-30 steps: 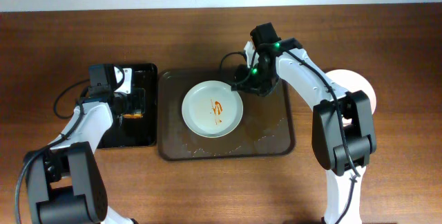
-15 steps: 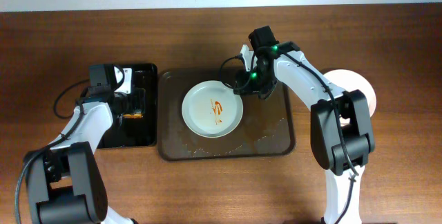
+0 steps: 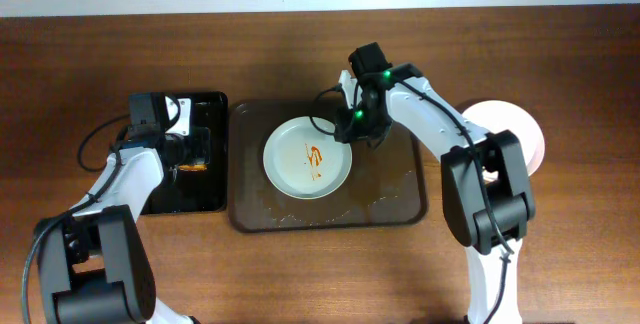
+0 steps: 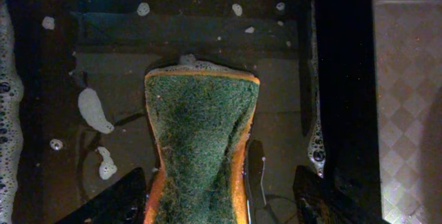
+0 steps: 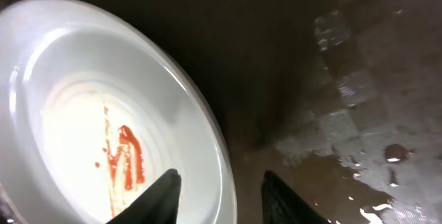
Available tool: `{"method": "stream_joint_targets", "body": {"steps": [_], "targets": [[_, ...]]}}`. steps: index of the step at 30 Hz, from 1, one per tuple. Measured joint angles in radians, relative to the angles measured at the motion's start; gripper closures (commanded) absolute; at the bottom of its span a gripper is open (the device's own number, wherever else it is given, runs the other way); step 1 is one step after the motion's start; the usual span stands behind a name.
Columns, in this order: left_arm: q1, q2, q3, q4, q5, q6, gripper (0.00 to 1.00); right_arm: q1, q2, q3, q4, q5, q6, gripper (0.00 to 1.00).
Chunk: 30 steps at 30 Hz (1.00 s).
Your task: Clean dirty plates on tray and stack at the side
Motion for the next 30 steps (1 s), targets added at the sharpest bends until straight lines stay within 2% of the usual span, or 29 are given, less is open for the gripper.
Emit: {"method": "stream_joint_targets", "body": {"steps": [2,6,11,17,23,26,30], "targets": [[0.0,0.0,0.0,0.0,0.0,0.0,0.33,0.001,0.016,0.0,0.0,0.005,0.003,0.7],[0.0,0.0,0.0,0.0,0.0,0.0,0.33,0.001,0.032,0.0,0.005,0.008,0.001,0.86],[0.0,0.0,0.0,0.0,0.0,0.0,0.33,0.001,0.033,0.0,0.018,0.012,0.008,0.96],[0.0,0.0,0.0,0.0,0.0,0.0,0.33,0.001,0.033,0.0,-0.016,0.011,0.122,0.96],[0.0,0.0,0.0,0.0,0.0,0.0,0.25,0.001,0.033,0.0,-0.035,0.006,0.31,0.96],[0.0,0.0,0.0,0.002,0.008,0.0,0.19,0.001,0.033,0.0,-0.035,0.007,0.34,0.96],[0.0,0.0,0.0,0.024,0.035,-0.002,0.18,0.001,0.033,0.0,-0.035,0.008,0.359,0.96]]}}
